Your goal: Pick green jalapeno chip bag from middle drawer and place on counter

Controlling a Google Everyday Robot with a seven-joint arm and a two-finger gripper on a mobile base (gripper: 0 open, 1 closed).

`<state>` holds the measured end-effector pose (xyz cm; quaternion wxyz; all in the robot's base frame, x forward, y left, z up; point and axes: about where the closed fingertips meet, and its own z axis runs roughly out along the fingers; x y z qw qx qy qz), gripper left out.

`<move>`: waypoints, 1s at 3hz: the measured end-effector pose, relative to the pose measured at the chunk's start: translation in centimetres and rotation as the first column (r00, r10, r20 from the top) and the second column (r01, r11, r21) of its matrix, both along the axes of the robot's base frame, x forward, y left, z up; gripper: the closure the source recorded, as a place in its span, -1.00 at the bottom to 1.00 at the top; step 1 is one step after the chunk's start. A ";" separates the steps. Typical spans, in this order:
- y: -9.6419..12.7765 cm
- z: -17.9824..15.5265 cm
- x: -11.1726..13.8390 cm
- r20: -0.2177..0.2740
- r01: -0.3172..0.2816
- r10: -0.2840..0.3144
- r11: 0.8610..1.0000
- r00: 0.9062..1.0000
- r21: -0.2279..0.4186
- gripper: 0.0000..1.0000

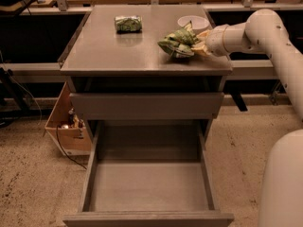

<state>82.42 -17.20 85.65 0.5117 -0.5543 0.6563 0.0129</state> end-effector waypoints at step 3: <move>0.0 5.7 -0.8 0.083 0.018 -0.021 0.999 0.996 0.028 -1.00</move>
Offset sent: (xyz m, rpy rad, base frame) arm 0.0002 -0.0040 0.0473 0.0300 -0.0814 -0.0364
